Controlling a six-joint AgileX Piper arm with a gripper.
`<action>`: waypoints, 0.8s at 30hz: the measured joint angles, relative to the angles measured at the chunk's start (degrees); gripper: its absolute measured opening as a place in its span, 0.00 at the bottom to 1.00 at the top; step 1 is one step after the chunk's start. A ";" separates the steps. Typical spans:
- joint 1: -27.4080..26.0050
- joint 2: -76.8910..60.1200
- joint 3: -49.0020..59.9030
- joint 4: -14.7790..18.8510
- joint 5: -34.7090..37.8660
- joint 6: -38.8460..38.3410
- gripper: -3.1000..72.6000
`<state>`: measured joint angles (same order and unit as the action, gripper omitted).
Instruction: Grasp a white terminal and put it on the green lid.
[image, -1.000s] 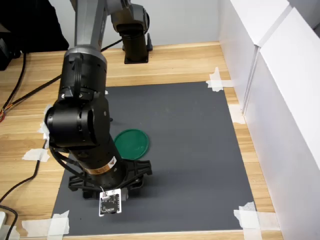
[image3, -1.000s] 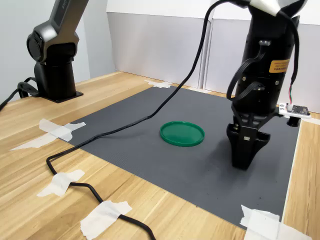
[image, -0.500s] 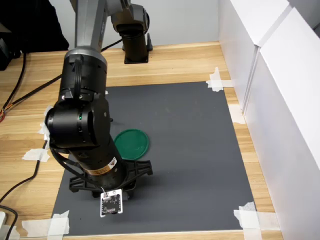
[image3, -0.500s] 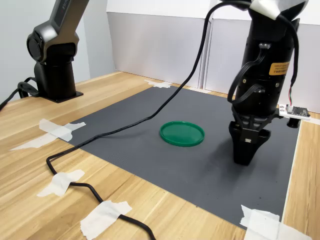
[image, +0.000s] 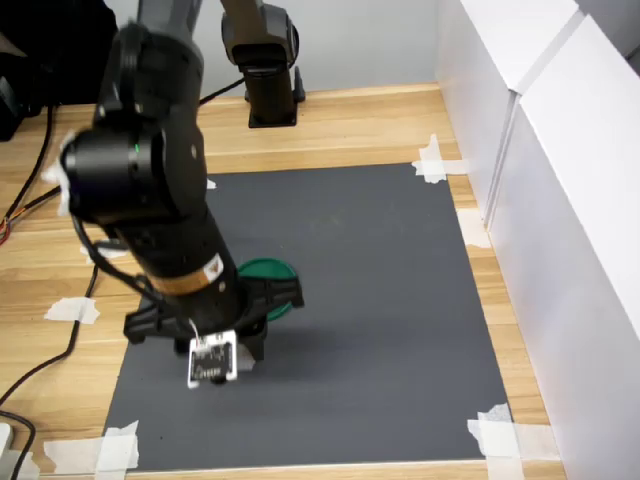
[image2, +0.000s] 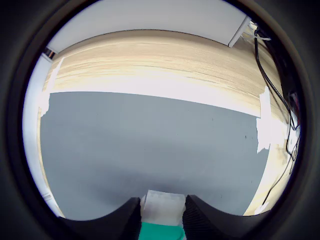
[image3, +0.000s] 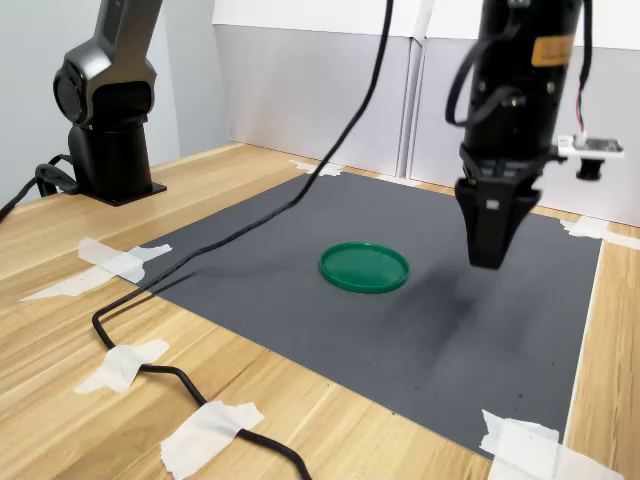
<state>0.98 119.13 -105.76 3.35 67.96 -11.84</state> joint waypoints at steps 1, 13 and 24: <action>0.00 -2.16 2.88 0.36 -0.43 -0.19 0.47; 0.00 -17.39 36.62 0.65 -17.03 -3.10 0.47; 0.00 -17.50 38.37 0.76 -23.18 -4.46 0.47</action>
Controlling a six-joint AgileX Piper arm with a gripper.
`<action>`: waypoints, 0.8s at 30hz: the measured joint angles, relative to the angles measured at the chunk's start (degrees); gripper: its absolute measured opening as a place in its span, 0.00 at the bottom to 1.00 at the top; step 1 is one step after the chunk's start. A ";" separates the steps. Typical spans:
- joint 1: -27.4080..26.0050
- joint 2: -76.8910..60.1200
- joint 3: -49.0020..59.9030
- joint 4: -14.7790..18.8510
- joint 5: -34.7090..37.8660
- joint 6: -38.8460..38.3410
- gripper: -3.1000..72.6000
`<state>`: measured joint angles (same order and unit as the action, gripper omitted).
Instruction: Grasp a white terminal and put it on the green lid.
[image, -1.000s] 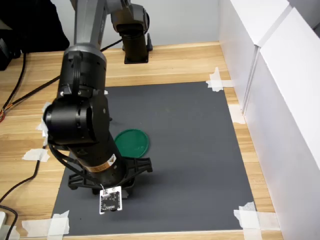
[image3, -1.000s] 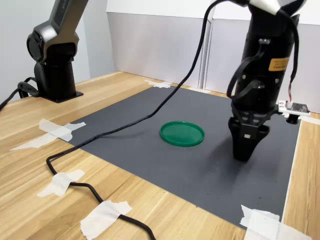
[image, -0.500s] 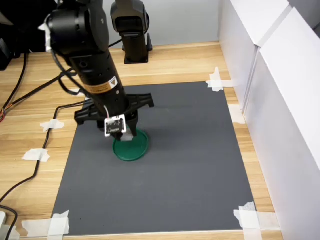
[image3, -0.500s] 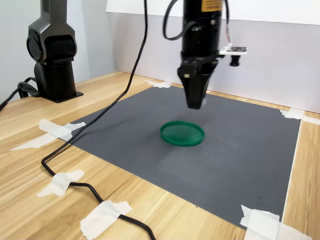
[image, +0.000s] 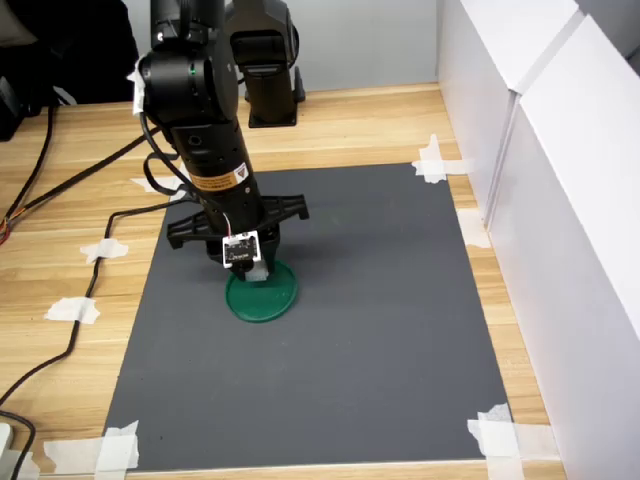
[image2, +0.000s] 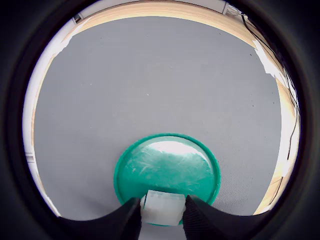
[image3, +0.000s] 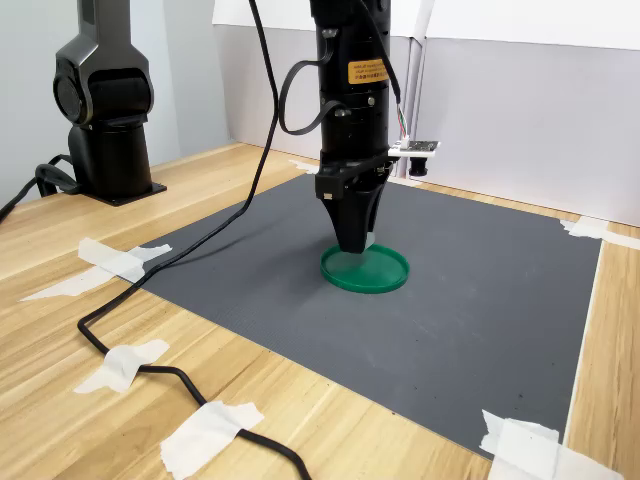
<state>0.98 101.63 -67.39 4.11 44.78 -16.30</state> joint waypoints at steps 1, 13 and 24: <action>0.00 0.00 0.00 0.14 -0.19 -0.60 0.47; 0.00 0.25 0.00 -0.40 -1.39 -1.93 0.75; 0.00 -9.93 4.57 -2.78 -5.13 0.56 0.90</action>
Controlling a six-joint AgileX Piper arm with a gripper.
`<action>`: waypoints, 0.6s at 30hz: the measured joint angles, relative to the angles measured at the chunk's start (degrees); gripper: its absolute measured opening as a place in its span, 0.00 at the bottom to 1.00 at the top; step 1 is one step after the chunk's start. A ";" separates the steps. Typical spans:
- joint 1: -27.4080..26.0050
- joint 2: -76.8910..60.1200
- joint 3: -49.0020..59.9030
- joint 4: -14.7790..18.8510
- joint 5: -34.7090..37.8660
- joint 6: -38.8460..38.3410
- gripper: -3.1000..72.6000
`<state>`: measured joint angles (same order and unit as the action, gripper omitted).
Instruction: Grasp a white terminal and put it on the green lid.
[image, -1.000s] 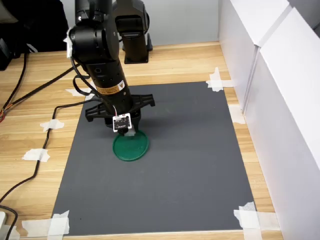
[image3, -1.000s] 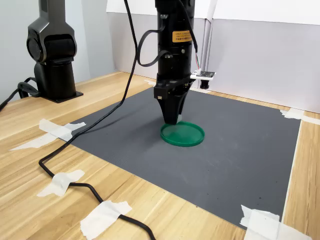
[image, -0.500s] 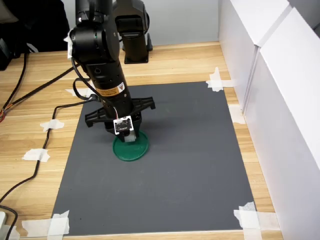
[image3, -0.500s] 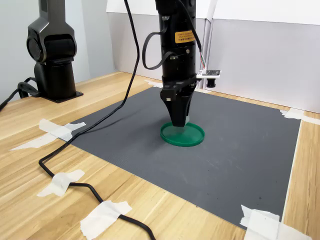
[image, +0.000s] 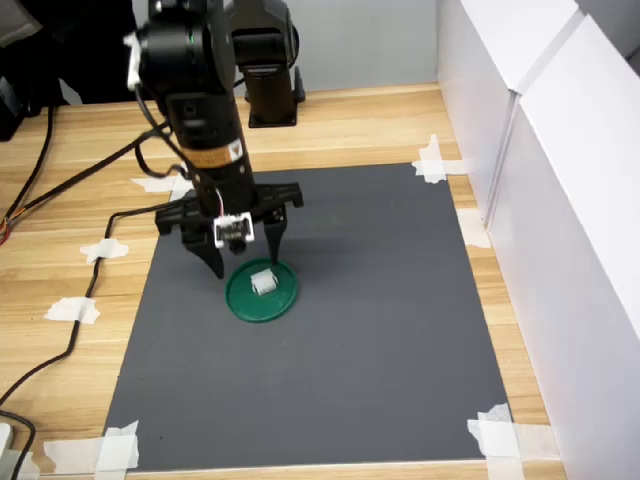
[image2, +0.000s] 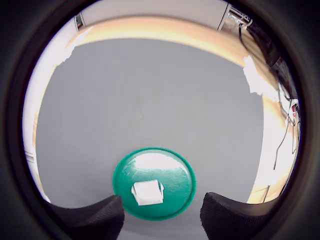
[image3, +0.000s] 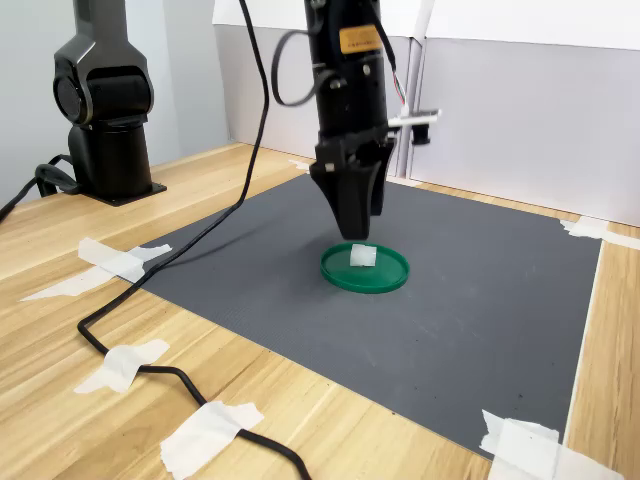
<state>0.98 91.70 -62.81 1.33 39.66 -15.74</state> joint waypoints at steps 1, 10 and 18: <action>0.00 -2.73 1.15 0.00 -0.98 0.00 0.89; 0.00 -35.85 20.48 -0.02 -14.24 0.00 0.34; 0.00 -61.78 37.48 0.87 -18.39 5.85 0.03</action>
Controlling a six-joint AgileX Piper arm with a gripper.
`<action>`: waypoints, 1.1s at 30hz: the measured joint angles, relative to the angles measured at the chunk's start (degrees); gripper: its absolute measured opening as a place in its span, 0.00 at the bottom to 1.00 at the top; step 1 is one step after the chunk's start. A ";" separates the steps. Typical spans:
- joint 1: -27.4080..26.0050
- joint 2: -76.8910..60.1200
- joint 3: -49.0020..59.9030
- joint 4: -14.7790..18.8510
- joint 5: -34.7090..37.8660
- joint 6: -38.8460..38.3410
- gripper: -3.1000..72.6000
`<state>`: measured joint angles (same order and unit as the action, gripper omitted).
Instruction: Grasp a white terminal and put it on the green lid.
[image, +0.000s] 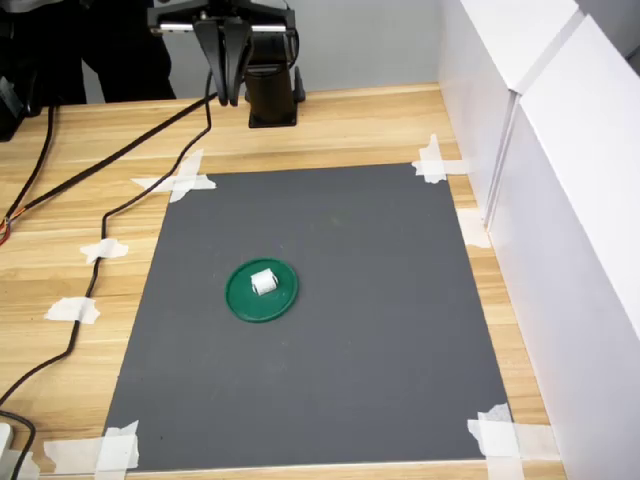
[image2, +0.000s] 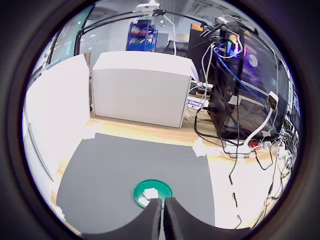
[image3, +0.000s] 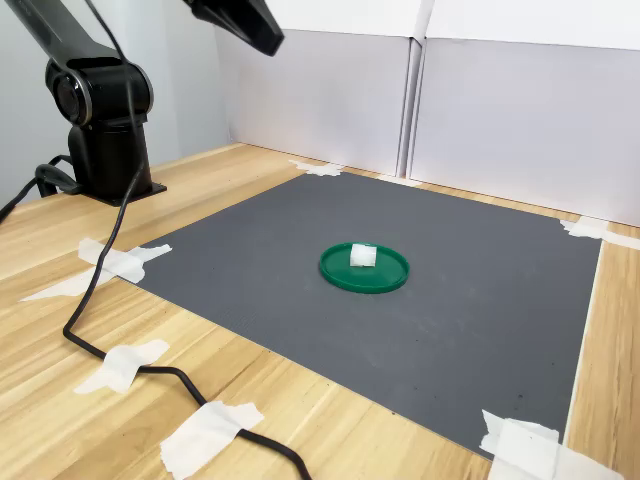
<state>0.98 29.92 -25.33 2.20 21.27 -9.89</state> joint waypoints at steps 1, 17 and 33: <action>0.00 -2.77 1.80 0.00 0.01 0.97 0.03; 0.00 -23.87 16.39 -1.13 -0.36 3.56 0.02; 0.00 -30.55 20.23 0.15 -0.93 3.56 0.02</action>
<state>0.98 -0.63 -5.10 2.36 20.34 -6.34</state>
